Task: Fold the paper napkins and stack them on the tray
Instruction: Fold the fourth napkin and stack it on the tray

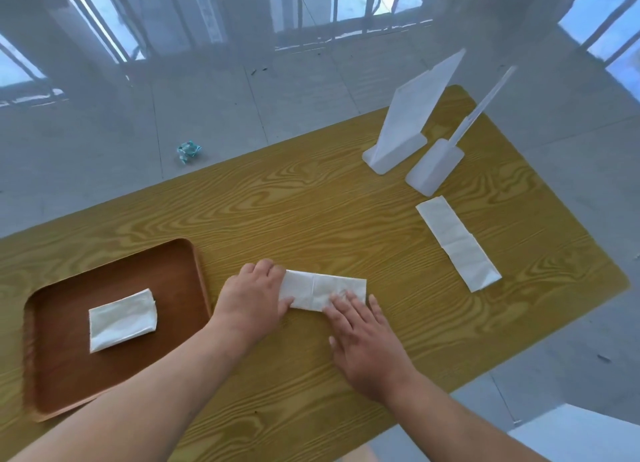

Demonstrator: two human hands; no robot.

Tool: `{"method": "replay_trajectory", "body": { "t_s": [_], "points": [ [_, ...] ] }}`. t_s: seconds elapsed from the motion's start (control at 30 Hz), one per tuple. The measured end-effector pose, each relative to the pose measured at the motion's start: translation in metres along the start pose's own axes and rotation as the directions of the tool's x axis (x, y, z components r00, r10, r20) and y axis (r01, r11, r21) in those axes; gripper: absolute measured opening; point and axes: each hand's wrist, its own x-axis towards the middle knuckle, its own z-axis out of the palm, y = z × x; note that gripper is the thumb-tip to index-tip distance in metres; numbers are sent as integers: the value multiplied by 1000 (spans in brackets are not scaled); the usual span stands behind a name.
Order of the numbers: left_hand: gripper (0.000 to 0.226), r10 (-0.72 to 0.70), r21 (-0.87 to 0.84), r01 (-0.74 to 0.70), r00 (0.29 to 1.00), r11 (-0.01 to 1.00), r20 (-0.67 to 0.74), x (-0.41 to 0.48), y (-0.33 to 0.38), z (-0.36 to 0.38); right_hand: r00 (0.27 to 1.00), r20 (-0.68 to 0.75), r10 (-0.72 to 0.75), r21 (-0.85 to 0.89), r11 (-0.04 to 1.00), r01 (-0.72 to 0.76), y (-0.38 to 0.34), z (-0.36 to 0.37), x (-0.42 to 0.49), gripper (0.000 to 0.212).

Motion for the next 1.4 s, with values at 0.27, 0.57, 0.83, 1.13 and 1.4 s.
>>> {"method": "replay_trajectory", "body": {
  "t_s": [0.27,0.57,0.83,1.13,1.4],
  "points": [
    [30,-139,-243,163,984,956,112,4,-22,-1,999,-34,-20,-61,998,18,-3,1,-3,53],
    [40,-91,-936,207,978,285,188,-4,9,-34,995,-90,-49,35,998,53,-20,2,15,51],
    [59,-228,-441,272,962,856,151,-5,23,-10,932,-290,219,189,968,-168,-1,-17,14,37],
    [17,-139,-577,208,977,790,162,9,35,-2,988,27,150,64,986,-151,-9,-12,16,48],
    [21,-55,-937,288,957,197,283,-3,18,-20,811,157,563,827,374,-420,-13,-39,51,59]
  ]
}}
